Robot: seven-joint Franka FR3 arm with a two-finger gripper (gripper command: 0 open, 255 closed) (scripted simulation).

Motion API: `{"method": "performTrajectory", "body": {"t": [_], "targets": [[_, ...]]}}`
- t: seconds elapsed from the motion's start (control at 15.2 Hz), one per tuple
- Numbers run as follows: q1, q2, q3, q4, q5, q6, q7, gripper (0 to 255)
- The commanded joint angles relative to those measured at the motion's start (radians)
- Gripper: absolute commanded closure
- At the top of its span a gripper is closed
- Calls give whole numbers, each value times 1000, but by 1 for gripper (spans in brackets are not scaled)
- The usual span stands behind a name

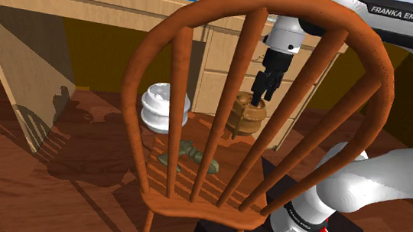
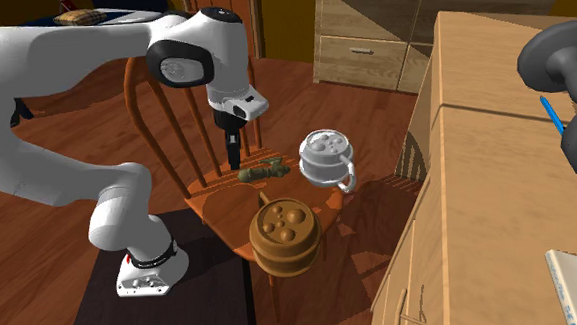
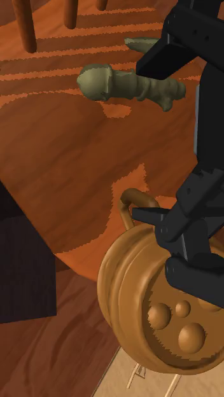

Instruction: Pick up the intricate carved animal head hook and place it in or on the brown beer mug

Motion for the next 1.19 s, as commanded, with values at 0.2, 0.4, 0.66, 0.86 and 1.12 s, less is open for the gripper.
{"method": "performTrajectory", "body": {"t": [0.2, 0.4, 0.66, 0.86, 1.12], "targets": [[20, 7, 40, -75, 34, 104, 27, 0], [43, 30, 82, -139, 69, 213, 52, 0], [76, 87, 142, -205, 114, 367, 85, 0], [100, 150, 188, -239, 146, 487, 108, 0], [127, 262, 252, -261, 181, 653, 141, 0]]}}
